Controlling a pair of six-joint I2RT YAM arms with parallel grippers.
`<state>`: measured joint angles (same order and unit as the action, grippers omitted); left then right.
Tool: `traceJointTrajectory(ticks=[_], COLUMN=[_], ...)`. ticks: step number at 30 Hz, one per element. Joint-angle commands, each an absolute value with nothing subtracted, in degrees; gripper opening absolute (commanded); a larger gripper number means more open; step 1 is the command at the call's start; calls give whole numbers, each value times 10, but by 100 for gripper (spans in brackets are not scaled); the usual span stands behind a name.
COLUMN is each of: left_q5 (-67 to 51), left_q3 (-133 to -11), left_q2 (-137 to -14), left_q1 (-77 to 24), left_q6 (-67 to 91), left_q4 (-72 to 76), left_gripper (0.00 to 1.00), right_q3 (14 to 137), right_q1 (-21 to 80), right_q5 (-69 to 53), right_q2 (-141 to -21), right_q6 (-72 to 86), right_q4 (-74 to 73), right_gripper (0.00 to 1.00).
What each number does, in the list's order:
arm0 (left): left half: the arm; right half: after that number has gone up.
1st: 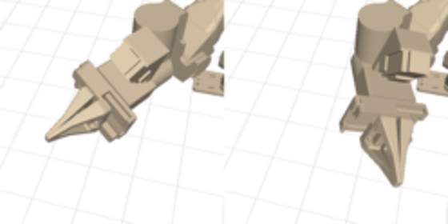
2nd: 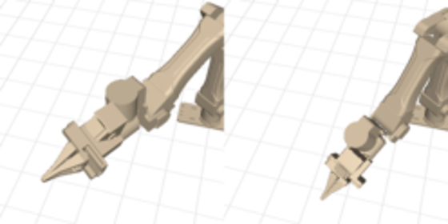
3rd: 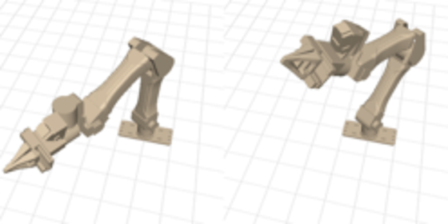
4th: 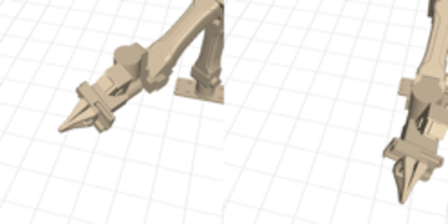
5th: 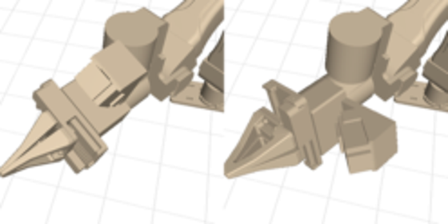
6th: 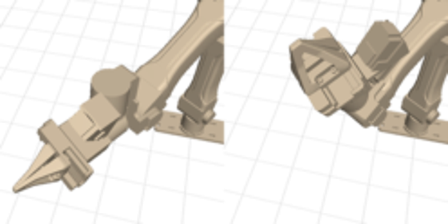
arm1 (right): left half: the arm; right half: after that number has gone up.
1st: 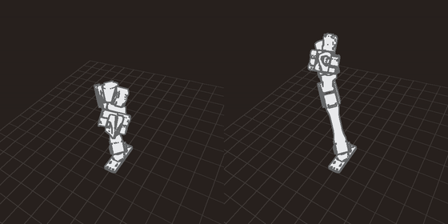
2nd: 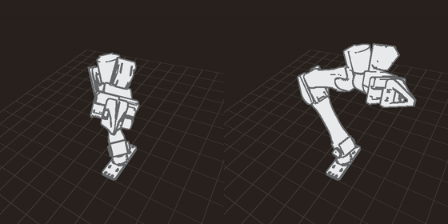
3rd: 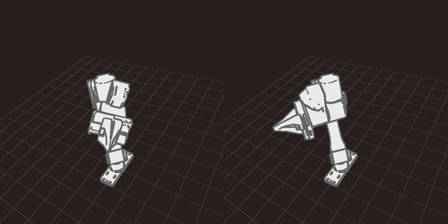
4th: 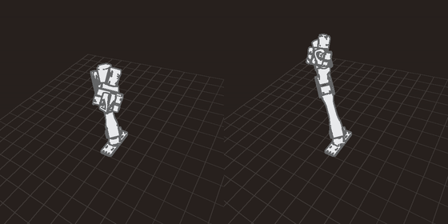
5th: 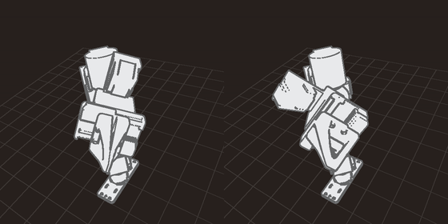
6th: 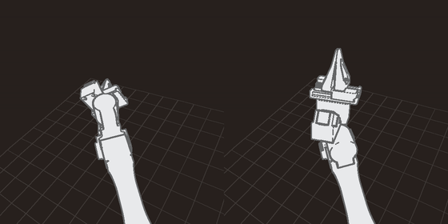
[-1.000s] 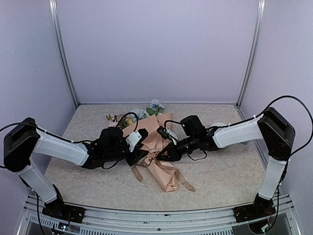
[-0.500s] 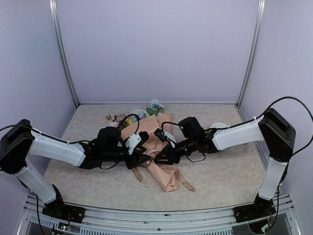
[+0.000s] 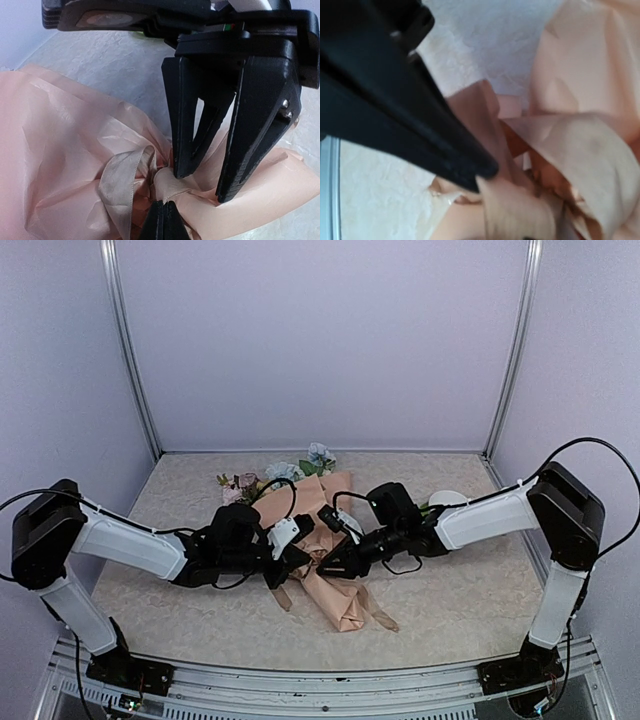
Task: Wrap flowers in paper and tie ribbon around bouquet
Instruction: Cross the half-tied ribbon over the folded bouquet.
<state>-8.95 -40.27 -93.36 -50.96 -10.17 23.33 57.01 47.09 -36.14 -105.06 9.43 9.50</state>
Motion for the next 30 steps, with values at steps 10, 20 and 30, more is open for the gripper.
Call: traceJointTrajectory(ticks=[10,20,30], left_q5=[-118,-129,-139], left_q3=[-352,-355,-367], left_q2=[-917,-935,-959], left_q1=[-491,-498,-512], left_q6=[29,20,21], left_q4=[392,367,357], left_gripper=[0,0,18], right_q3=[543,539,537], right_q1=[472,473,483], right_q5=[-340,-326,-354], right_q2=[-1051,-1032,-1040], right_q6=[138,150,168], right_q4=[182,159,177], right_gripper=[34,0,0])
